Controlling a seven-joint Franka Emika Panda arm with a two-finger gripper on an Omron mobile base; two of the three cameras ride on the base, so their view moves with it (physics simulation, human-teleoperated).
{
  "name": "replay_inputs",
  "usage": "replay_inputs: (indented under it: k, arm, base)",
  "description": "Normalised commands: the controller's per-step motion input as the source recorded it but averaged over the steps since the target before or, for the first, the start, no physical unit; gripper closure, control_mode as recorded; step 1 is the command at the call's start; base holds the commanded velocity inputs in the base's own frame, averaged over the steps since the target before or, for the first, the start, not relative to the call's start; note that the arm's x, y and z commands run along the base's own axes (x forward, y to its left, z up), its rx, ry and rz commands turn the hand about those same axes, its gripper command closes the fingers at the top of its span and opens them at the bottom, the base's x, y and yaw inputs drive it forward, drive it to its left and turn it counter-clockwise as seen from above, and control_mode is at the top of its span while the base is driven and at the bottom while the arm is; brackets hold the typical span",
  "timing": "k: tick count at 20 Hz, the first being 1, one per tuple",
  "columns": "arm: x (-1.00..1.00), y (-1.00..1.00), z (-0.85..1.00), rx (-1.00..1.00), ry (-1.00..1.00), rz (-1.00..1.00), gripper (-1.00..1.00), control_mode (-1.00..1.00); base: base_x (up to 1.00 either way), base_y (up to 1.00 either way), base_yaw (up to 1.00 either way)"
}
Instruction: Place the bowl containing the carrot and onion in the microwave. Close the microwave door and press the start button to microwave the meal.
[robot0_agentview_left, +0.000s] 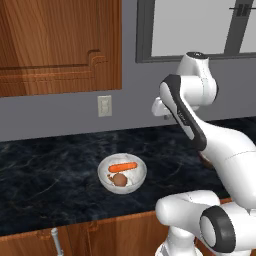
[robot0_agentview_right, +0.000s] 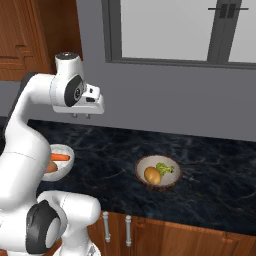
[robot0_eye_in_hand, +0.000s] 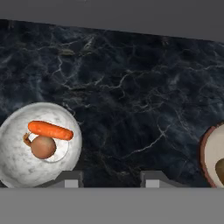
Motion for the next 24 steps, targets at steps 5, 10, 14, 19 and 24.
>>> replay_inputs:
  k: [5, 10, 14, 19, 24]
  arm:
    - [-0.09, 0.26, -0.29, -0.04, 0.00, 0.00, -1.00, -1.00]
    - [-0.37, 0.51, -0.61, -0.02, -0.08, 0.00, -1.00, -1.00]
    - [-0.34, 0.27, -0.58, 0.06, -0.10, 0.00, -1.00, -1.00]
    - [-0.30, 0.05, -0.51, 0.16, -0.03, 0.00, -1.00, -1.00]
    - [-0.01, 0.00, -0.28, 0.10, 0.12, 0.00, -1.00, -1.00]
  base:
    - [0.00, 0.00, 0.00]
    - [0.00, 0.00, 0.00]
    - [0.00, 0.00, 0.00]
    - [0.00, 0.00, 0.00]
    - [0.00, 0.00, 0.00]
